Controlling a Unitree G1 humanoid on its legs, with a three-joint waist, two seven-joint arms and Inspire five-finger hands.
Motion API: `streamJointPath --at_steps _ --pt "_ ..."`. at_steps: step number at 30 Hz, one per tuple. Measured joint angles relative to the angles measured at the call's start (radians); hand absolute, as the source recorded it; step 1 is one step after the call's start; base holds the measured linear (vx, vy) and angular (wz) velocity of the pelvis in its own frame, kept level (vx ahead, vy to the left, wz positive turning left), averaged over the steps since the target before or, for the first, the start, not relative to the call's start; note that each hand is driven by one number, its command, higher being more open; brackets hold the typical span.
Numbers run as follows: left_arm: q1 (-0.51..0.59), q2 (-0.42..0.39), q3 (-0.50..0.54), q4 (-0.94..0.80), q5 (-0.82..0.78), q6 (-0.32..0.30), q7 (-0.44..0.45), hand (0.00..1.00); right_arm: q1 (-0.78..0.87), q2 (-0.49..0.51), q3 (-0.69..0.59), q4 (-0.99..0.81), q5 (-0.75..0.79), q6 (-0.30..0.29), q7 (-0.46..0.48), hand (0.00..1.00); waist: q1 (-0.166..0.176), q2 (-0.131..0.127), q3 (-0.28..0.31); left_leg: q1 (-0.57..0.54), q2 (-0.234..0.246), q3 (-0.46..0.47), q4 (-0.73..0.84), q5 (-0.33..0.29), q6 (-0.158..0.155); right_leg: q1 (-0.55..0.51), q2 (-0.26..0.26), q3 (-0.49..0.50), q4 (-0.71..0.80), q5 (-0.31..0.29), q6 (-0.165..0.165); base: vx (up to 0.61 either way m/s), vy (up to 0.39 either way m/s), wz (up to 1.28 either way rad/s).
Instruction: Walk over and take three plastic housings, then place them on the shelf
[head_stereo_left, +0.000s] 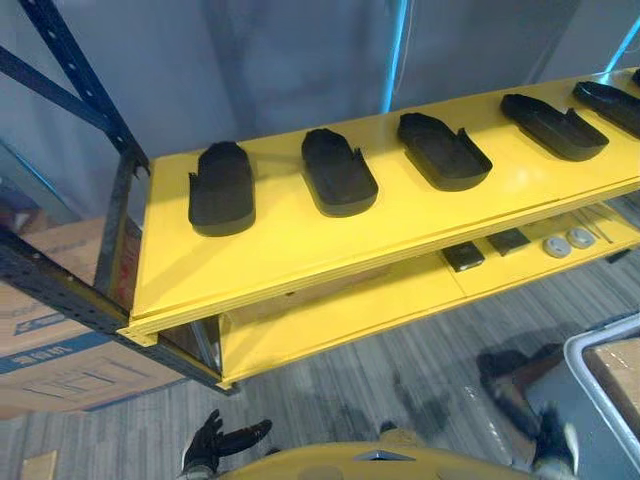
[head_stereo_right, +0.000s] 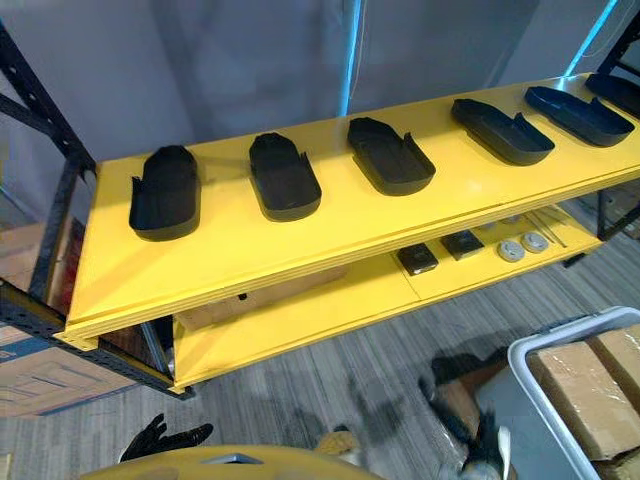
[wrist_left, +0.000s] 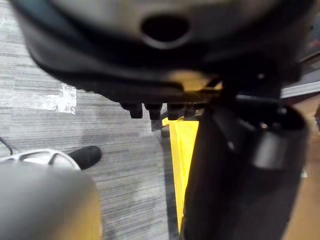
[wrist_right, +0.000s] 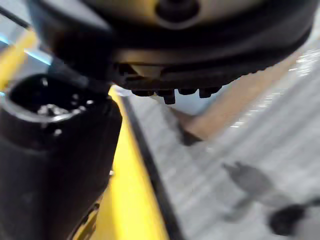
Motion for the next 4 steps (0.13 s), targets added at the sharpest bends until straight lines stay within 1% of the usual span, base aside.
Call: streamJointPath --at_steps 2,3,4 --pt "-0.019 -0.002 0.000 0.009 -0.041 0.027 -0.017 1.00 -0.049 0.004 -0.005 0.193 -0.005 0.022 0.045 1.00 0.008 -0.002 -0.001 0.000 -0.003 -0.030 0.000 0.006 0.000 0.021 -0.003 -0.024 -0.007 0.000 0.000 -0.09 -0.020 0.33" --pt "-0.021 -0.002 0.001 0.011 -0.051 0.036 -0.022 1.00 -0.062 0.004 -0.011 0.234 -0.004 0.027 0.059 1.00 0.011 -0.003 -0.002 0.000 -0.004 -0.037 -0.001 0.006 0.001 0.025 -0.004 -0.028 -0.008 -0.001 0.000 -0.06 -0.004 0.24" --pt "-0.024 -0.002 0.002 0.024 -0.072 0.049 -0.034 1.00 -0.085 0.009 -0.035 0.301 0.007 0.028 0.086 1.00 0.024 -0.005 -0.003 -0.002 -0.006 -0.045 -0.001 0.007 0.003 0.028 -0.006 -0.034 -0.009 -0.001 0.000 -0.03 0.002 0.11"
